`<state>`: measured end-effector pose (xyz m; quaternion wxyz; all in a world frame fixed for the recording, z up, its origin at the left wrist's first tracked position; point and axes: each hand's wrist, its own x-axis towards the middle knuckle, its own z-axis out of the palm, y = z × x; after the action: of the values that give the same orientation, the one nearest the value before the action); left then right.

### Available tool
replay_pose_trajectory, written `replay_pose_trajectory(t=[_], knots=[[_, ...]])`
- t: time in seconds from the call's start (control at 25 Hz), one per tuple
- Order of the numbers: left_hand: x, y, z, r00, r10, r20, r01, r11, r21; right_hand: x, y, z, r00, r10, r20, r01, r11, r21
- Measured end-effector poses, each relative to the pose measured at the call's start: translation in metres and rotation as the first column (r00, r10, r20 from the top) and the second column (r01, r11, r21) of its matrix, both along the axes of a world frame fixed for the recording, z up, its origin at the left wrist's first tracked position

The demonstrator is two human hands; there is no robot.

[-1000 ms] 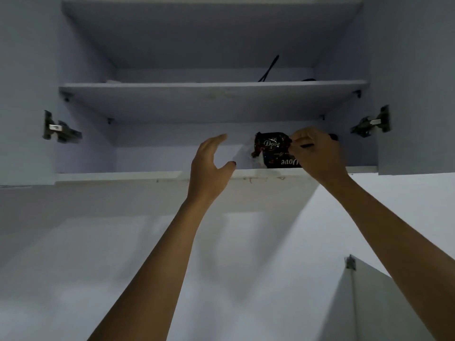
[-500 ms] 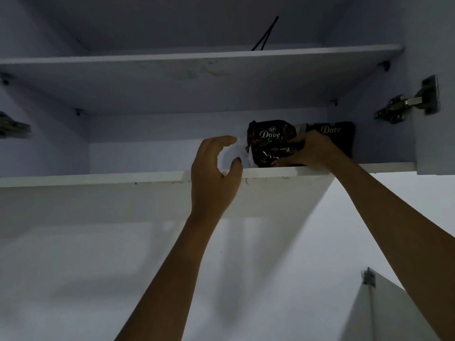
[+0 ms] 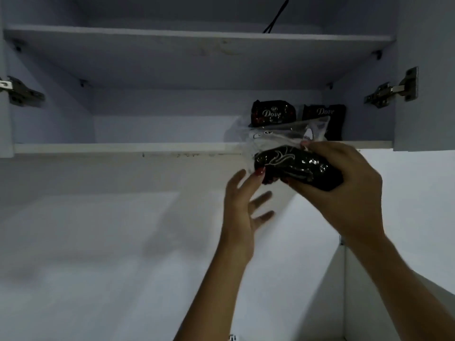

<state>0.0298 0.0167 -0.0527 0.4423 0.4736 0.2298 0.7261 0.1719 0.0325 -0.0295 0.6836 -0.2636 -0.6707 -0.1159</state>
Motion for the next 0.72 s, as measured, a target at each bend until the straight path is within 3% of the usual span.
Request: replay_pose_trajectory(t=[0.12, 0.32, 0.48, 0.6, 0.72], knots=[[0.005, -0.026, -0.05, 0.953, -0.254, 0.167, 0.246, 0.967, 0.068, -0.011, -0.033, -0.059, 1.0, -0.017, 0.019, 0.017, 0.999, -0.033], [-0.001, -0.039, -0.142, 0.928, -0.18, 0.328, 0.208, 0.977, -0.054, -0.041, -0.06, -0.171, 0.987, 0.028, 0.158, 0.003, 0.981, -0.192], [-0.024, -0.043, -0.211, 0.89, -0.095, 0.446, 0.224, 0.943, -0.247, -0.048, -0.078, -0.25, 0.935, 0.201, 0.292, -0.068, 0.91, -0.409], [-0.046, -0.042, -0.258, 0.873, -0.045, 0.485, 0.244, 0.902, -0.356, -0.04, -0.083, -0.286, 0.944, 0.298, 0.14, -0.18, 0.823, -0.54], [-0.06, -0.039, -0.296, 0.897, -0.017, 0.442, 0.248, 0.847, -0.47, -0.028, -0.073, -0.302, 0.966, 0.177, -0.19, -0.258, 0.743, -0.618]])
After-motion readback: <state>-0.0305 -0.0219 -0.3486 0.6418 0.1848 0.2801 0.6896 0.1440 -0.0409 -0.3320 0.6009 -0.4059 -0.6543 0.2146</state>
